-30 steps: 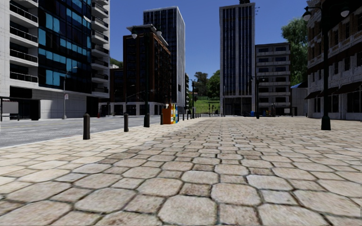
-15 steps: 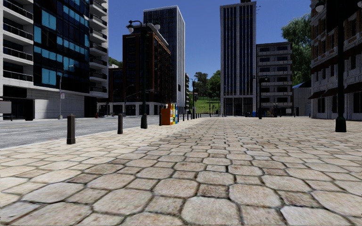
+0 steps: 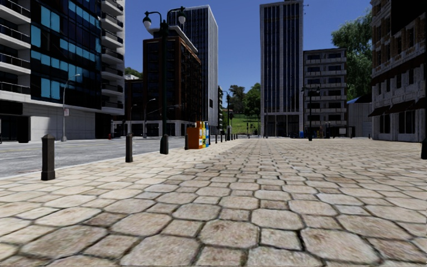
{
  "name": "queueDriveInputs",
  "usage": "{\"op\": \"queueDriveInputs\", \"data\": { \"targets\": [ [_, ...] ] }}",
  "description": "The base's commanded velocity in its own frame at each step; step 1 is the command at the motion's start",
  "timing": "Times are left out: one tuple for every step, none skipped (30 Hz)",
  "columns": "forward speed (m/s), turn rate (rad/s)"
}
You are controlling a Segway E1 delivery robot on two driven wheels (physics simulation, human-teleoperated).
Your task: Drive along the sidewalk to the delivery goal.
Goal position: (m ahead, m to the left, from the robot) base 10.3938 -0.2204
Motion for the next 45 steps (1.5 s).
{"op": "queueDriveInputs", "data": {
  "targets": [
    [2.0, -0.27],
    [2.0, -0.27],
    [2.0, -0.26],
    [2.0, -0.28],
    [2.0, -0.28],
    [2.0, -0.15],
    [2.0, 0.0],
    [2.0, 0.0],
    [2.0, 0.0],
    [2.0, 0.0],
    [2.0, 0.0],
    [2.0, 0.0],
    [2.0, 0.0],
    [2.0, 0.0],
    [2.0, 0.0],
    [2.0, 0.0],
    [2.0, 0.0],
    [2.0, 0.0],
    [2.0, 0.0],
    [2.0, 0.0],
    [2.0, 0.0],
    [2.0, 0.0],
    [2.0, 0.0],
    [2.0, 0.0],
    [2.0, 0.0],
    [2.0, 0.0],
    [2.0, 0.0],
    [2.0, 0.0],
    [2.0, 0.0],
    [2.0, 0.0],
    [2.0, 0.0],
    [2.0, 0.0],
    [2.0, 0.0],
    [2.0, 0.0],
    [2.0, 0.0],
    [2.0, 0.0],
    [2.0, 0.0],
    [2.0, 0.0],
    [2.0, 0.0],
    [2.0, 0.0],
    [2.0, 0.0],
    [2.0, 0.0],
    [2.0, 0.0],
    [2.0, 0.0],
    [2.0, 0.0]
  ]
}}
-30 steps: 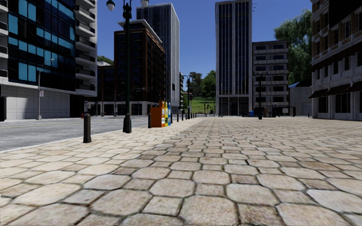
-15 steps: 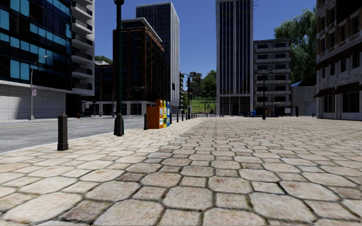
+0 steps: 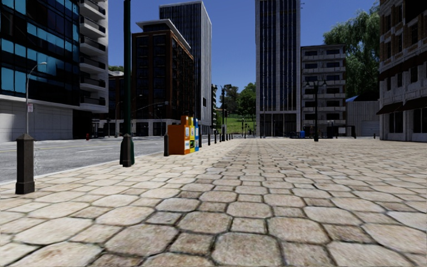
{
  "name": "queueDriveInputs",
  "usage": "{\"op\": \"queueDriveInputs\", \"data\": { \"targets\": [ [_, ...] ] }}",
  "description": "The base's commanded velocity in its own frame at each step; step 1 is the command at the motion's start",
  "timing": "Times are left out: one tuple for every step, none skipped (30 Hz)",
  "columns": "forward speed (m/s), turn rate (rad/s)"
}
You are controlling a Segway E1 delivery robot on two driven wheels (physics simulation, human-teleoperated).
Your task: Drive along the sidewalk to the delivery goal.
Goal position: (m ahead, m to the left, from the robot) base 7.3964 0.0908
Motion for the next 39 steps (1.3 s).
{"op": "queueDriveInputs", "data": {
  "targets": [
    [2.0, 0.0],
    [2.0, 0.0],
    [2.0, 0.0],
    [2.0, -0.12],
    [2.0, -0.21],
    [2.0, -0.23],
    [2.0, -0.23],
    [2.0, -0.23],
    [2.0, -0.23],
    [2.0, -0.23],
    [2.0, -0.23],
    [2.0, -0.23],
    [2.0, -0.23],
    [2.0, -0.23],
    [2.0, -0.24],
    [2.0, -0.24],
    [2.0, -0.1],
    [2.0, 0.0],
    [2.0, 0.0],
    [2.0, 0.0],
    [2.0, 0.0],
    [2.0, 0.0],
    [2.0, 0.0],
    [2.0, 0.0],
    [2.0, 0.0],
    [2.0, 0.0],
    [2.0, 0.0],
    [2.0, 0.0],
    [2.0, 0.0],
    [2.0, 0.0],
    [2.0, 0.0],
    [2.0, 0.0],
    [2.0, 0.0],
    [2.0, 0.0],
    [2.0, 0.0],
    [2.0, 0.0],
    [2.0, 0.0],
    [2.0, 0.0],
    [2.0, 0.0]
  ]
}}
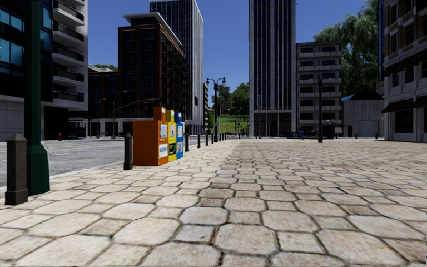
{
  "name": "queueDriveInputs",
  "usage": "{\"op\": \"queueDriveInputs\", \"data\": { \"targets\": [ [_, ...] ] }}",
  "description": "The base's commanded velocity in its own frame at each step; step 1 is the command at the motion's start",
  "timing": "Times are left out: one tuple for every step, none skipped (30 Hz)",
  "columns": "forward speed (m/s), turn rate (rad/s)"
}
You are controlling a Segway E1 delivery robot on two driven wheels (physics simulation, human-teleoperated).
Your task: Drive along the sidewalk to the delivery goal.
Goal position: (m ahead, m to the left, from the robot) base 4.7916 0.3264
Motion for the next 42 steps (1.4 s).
{"op": "queueDriveInputs", "data": {
  "targets": [
    [2.0, 0.0],
    [2.0, 0.0],
    [2.0, 0.0],
    [2.0, 0.0],
    [2.0, 0.0],
    [2.0, 0.0],
    [2.0, 0.0],
    [2.0, 0.0],
    [2.0, 0.0],
    [2.0, 0.0],
    [2.0, 0.0],
    [2.0, 0.0],
    [2.0, 0.0],
    [2.0, 0.0],
    [2.0, 0.0],
    [2.0, 0.0],
    [2.0, 0.0],
    [2.0, 0.0],
    [2.0, 0.0],
    [2.0, 0.0],
    [2.0, 0.0],
    [2.0, 0.0],
    [2.0, 0.0],
    [2.0, 0.0],
    [2.0, 0.0],
    [2.0, 0.0],
    [2.0, 0.0],
    [2.0, 0.0],
    [2.0, 0.0],
    [2.0, 0.0],
    [2.0, 0.0],
    [2.0, 0.0],
    [2.0, 0.0],
    [2.0, 0.0],
    [2.0, 0.0],
    [2.0, 0.0],
    [2.0, 0.0],
    [2.0, 0.0],
    [2.0, 0.0],
    [2.0, 0.0],
    [2.0, 0.0],
    [2.0, 0.0]
  ]
}}
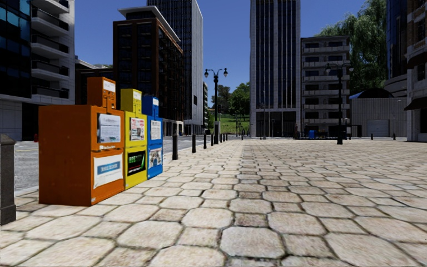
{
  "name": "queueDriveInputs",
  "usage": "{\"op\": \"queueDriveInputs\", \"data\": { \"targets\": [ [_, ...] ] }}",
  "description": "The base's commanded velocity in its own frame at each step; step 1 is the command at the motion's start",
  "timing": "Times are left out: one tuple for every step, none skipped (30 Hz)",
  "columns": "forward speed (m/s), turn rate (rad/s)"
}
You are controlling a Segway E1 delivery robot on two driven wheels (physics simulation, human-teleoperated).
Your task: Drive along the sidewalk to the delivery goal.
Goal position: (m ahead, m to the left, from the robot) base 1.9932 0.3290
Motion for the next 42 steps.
{"op": "queueDriveInputs", "data": {
  "targets": [
    [2.0, 0.0],
    [2.0, 0.0],
    [2.0, 0.0],
    [2.0, 0.0],
    [2.0, 0.0],
    [2.0, 0.0],
    [2.0, 0.0],
    [2.0, 0.0],
    [2.0, 0.0],
    [2.0, 0.0],
    [2.0, 0.0],
    [2.0, 0.0],
    [1.8, 0.0],
    [1.52, 0.0],
    [1.4, 0.0],
    [1.29, 0.0],
    [1.26, 0.0],
    [1.25, 0.0],
    [1.25, 0.0],
    [1.14, 0.0],
    [1.04, 0.0],
    [1.02, 0.0],
    [1.01, 0.0],
    [1.0, 0.0],
    [1.0, 0.0],
    [1.0, 0.0],
    [1.0, 0.0],
    [1.0, 0.0],
    [1.0, 0.0],
    [1.0, 0.0],
    [1.0, 0.0],
    [1.0, 0.0],
    [1.0, 0.0],
    [1.0, 0.0],
    [1.0, 0.0],
    [0.99, 0.0],
    [0.92, 0.0],
    [0.75, 0.0],
    [0.38, 0.0],
    [0.0, 0.0],
    [0.0, 0.0],
    [0.0, 0.0]
  ]
}}
